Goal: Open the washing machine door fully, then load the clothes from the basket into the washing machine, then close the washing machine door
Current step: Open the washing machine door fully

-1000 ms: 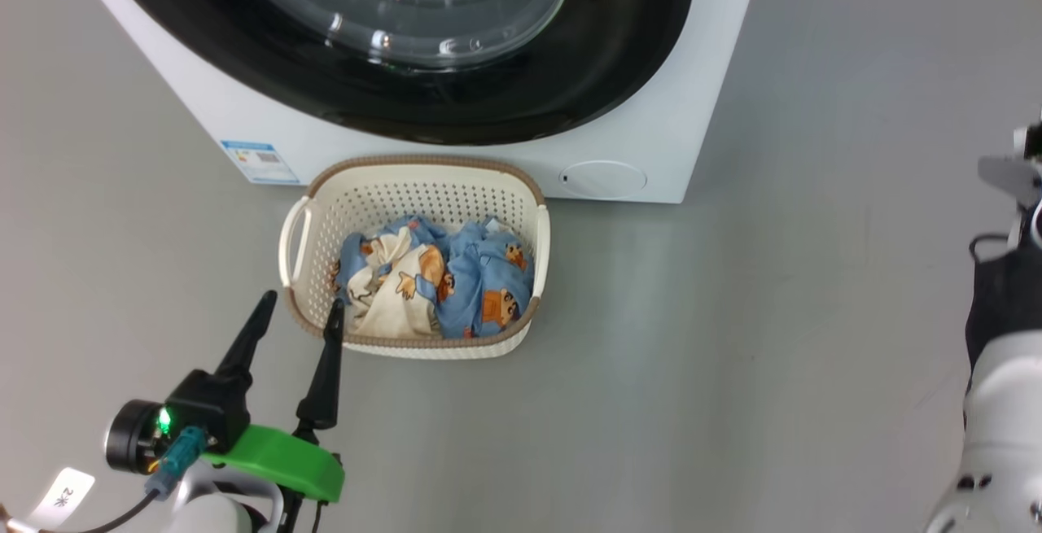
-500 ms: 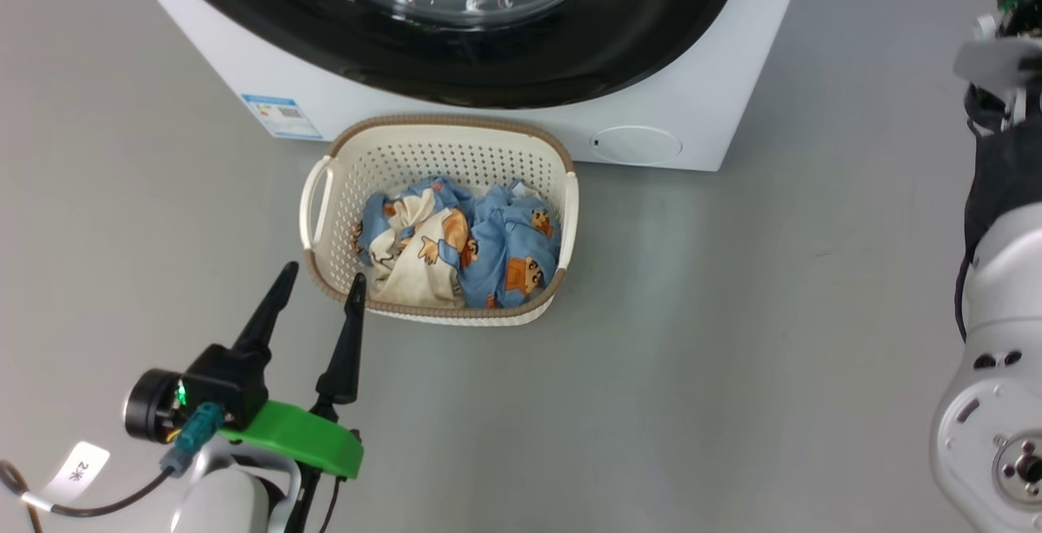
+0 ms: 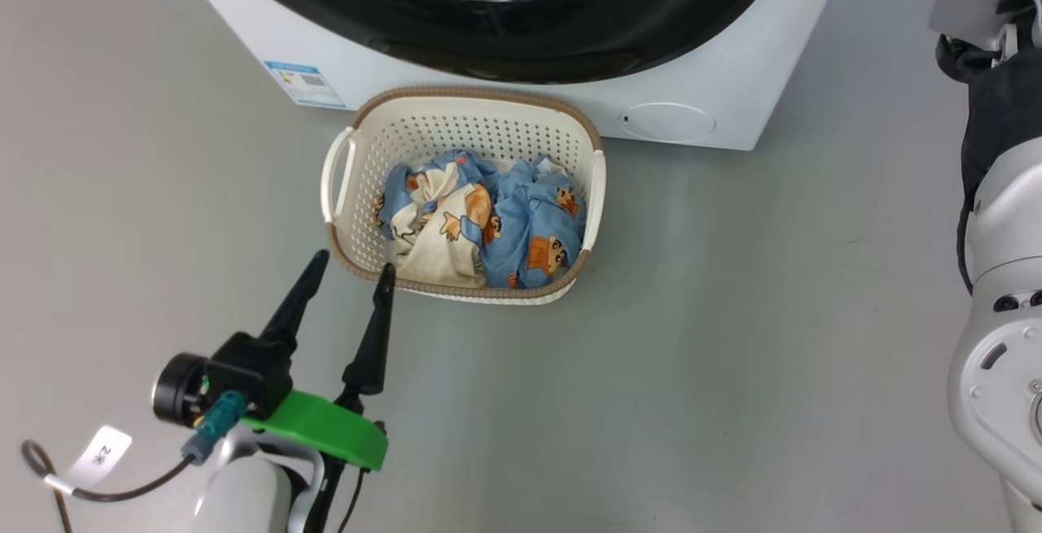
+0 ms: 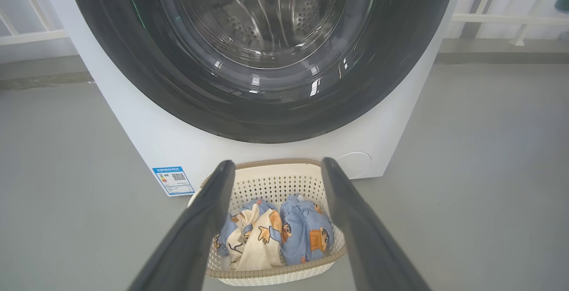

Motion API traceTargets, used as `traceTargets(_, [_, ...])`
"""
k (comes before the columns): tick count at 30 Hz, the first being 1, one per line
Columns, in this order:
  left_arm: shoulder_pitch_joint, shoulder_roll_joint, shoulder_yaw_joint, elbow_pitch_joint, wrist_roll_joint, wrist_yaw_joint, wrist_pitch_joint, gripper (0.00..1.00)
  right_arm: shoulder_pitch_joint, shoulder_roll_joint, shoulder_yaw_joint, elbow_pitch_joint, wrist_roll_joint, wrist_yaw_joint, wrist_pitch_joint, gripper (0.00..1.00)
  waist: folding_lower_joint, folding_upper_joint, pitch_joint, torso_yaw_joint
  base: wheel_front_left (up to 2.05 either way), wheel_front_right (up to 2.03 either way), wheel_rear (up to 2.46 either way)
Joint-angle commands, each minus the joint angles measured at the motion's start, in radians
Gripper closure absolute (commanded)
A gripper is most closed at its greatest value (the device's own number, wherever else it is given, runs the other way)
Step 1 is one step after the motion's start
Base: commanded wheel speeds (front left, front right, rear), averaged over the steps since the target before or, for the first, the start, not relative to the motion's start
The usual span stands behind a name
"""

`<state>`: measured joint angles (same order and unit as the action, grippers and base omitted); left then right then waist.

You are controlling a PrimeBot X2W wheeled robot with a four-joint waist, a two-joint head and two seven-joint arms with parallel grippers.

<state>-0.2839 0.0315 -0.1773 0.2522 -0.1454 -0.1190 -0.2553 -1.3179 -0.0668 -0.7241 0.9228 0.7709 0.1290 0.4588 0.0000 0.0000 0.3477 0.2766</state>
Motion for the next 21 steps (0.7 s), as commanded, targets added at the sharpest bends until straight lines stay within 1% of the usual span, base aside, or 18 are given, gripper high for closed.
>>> traceTargets(1, [-0.030, 0.019, 0.021, -0.023, -0.009, 0.007, -0.006, 0.00, -0.053, 0.017, 0.002, -0.015, -0.036, 0.002, 0.013, 1.00, 0.0000, 0.0000, 0.009, 0.010, 0.00, 0.00, 0.00])
traceTargets(9, [-0.054, 0.019, -0.009, -0.049, -0.034, 0.023, -0.006, 0.00, -0.116, 0.017, -0.035, 0.009, -0.139, 0.002, 0.055, 1.00, 0.0000, 0.0000, 0.045, 0.027, 0.00, 0.00, 0.00])
traceTargets(16, [-0.073, 0.019, -0.028, -0.057, -0.057, 0.033, -0.006, 0.00, -0.177, 0.017, -0.048, 0.052, -0.193, 0.002, 0.073, 1.00, 0.0000, 0.0000, 0.077, 0.044, 0.00, 0.00, 0.00])
traceTargets(21, [-0.076, 0.019, -0.035, -0.053, -0.065, 0.036, -0.006, 0.00, -0.201, 0.017, -0.041, 0.075, -0.206, 0.002, 0.084, 1.00, 0.0000, 0.0000, 0.087, 0.051, 0.00, 0.00, 0.00])
